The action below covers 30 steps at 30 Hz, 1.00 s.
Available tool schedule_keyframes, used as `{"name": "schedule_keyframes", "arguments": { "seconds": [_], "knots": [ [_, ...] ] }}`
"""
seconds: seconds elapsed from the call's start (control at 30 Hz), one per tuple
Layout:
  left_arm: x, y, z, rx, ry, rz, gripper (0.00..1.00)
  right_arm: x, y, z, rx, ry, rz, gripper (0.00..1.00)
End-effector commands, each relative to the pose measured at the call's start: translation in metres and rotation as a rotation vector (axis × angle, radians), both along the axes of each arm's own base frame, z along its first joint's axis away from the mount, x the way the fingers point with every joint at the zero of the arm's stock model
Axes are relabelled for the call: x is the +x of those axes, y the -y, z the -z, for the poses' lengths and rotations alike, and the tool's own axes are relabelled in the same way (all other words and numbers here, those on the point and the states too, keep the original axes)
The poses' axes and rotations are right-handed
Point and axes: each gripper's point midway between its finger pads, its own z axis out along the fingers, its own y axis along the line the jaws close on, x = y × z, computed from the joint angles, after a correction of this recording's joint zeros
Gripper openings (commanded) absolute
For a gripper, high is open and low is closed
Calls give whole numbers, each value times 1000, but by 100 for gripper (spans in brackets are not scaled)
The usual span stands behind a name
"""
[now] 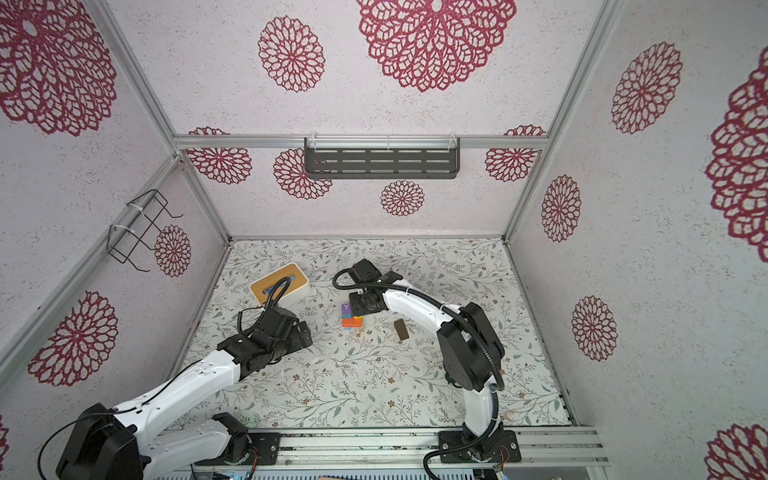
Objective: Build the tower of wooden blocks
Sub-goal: 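Lower the blue 9 cube beside the purple Y cube on the structure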
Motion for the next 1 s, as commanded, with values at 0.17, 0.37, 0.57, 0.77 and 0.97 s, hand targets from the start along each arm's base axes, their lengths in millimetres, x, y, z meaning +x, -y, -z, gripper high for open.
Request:
{"name": "schedule_keyframes", "arguments": {
  "seconds": [0.17, 0.37, 0.57, 0.77, 0.97],
  "knots": [
    [0, -2, 5, -6, -1, -13, 97, 9, -9, -16, 42, 25, -10, 32],
    [-1, -4, 5, -7, -1, -16, 97, 8, -11, -11, 41, 14, -14, 32],
    [-2, -4, 6, -9, -2, -17, 97, 10, -13, -13, 52, 19, -15, 32],
    [-2, -4, 5, -12, 0, -17, 97, 10, -14, -14, 60, 20, -13, 32],
    [-1, -4, 6, -12, -2, -16, 97, 11, -15, -14, 60, 21, -13, 33]
  ]
}}
